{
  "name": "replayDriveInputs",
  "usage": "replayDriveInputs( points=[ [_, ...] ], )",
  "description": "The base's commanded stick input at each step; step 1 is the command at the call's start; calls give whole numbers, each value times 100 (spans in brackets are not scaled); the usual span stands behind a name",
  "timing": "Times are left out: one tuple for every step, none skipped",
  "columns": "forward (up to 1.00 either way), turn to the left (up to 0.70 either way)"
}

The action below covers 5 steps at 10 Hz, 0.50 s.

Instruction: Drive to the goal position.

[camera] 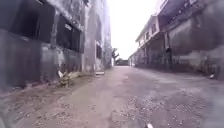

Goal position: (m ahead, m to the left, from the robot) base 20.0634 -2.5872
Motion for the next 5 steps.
replayDriveInputs(
  points=[
    [100,0],
    [100,0],
    [100,0],
    [100,-40],
    [100,-40]
  ],
)
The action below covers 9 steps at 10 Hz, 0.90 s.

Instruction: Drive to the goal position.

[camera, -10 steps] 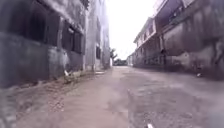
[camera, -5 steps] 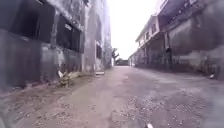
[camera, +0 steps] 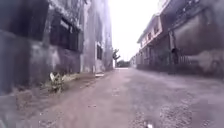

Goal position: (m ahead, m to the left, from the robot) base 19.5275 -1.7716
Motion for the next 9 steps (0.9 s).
replayDriveInputs(
  points=[
    [100,-29],
    [100,-7],
    [100,-8],
    [100,-19],
    [100,-22],
    [100,-2],
    [100,0],
    [100,0],
    [100,0]
  ],
)
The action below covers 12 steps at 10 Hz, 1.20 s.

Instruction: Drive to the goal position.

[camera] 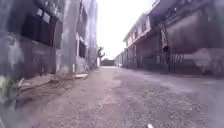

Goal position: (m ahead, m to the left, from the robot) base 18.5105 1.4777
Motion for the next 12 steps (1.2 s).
replayDriveInputs(
  points=[
    [100,0],
    [100,0],
    [100,0],
    [100,0],
    [100,0],
    [100,0],
    [100,0],
    [100,0],
    [100,0],
    [100,0],
    [100,0],
    [100,0]
  ],
)
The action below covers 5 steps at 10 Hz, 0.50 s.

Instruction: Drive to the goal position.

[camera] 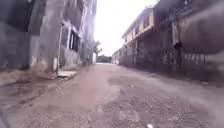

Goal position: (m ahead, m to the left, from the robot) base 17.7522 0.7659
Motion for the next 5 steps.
replayDriveInputs(
  points=[
    [100,0],
    [100,0],
    [100,0],
    [100,0],
    [100,0]
  ],
)
